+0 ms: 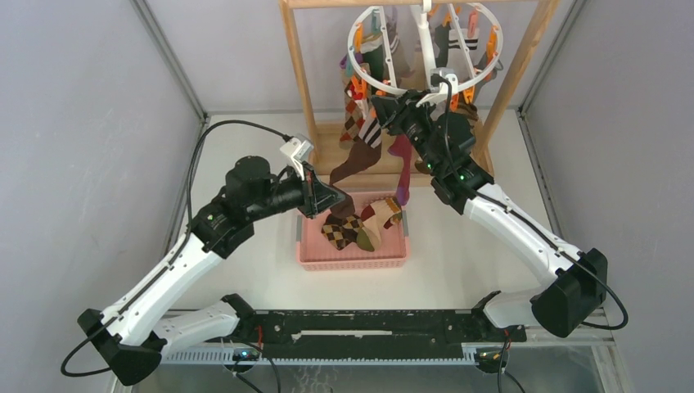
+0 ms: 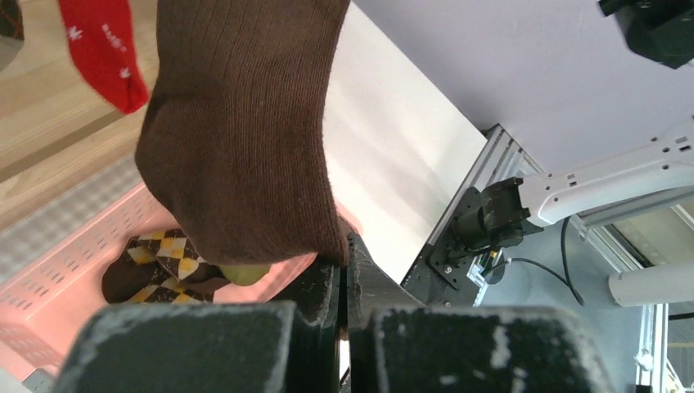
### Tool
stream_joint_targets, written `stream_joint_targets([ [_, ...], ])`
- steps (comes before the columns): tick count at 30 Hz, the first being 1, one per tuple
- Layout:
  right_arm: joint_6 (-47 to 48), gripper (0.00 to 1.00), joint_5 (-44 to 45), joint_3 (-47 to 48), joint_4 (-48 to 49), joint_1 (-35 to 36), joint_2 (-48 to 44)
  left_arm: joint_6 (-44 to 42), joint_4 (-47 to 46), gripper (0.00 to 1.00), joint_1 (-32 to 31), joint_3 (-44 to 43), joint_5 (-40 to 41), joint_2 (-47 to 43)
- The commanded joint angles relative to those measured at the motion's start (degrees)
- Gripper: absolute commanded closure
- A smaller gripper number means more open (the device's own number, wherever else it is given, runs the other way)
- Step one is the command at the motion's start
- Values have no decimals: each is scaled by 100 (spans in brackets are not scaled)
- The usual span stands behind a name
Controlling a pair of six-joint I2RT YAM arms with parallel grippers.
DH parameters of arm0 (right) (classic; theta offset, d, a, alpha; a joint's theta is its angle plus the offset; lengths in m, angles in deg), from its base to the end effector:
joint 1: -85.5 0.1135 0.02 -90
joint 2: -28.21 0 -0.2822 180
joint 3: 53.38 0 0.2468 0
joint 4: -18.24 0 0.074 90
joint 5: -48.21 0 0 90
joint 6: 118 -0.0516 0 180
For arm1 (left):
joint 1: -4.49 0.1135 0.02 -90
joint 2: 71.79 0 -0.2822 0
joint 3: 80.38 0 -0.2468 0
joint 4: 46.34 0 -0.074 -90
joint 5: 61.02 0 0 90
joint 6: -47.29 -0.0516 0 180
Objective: Remove the socks clipped to the hanger
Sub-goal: Remove the sock from the hanger.
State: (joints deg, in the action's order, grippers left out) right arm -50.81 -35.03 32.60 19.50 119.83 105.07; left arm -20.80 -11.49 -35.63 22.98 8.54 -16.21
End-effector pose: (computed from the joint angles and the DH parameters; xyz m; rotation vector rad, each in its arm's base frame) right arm 0.2699 0.1770 0.4500 -0.0426 1.4314 0.7455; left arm 0.1487 -0.1489 0.4058 0.5707 1.8490 -1.0703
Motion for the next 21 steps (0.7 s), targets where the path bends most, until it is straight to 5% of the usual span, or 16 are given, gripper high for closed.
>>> stream_joint_targets([
  [1, -5, 73, -28, 79, 235, -112, -131, -112, 80, 99, -22, -40, 312, 119],
  [8, -46, 46, -70, -129, 233, -154, -300, -154, 79, 99, -21, -216, 287, 244],
  [16, -103, 42, -64, -360, 145, -242, -479, -236, 166, 99, -22, -333, 318, 333],
  [21, -234, 26, -333, -494, -98, -302, -628, -231, 147, 99, -14, -292, 327, 400],
])
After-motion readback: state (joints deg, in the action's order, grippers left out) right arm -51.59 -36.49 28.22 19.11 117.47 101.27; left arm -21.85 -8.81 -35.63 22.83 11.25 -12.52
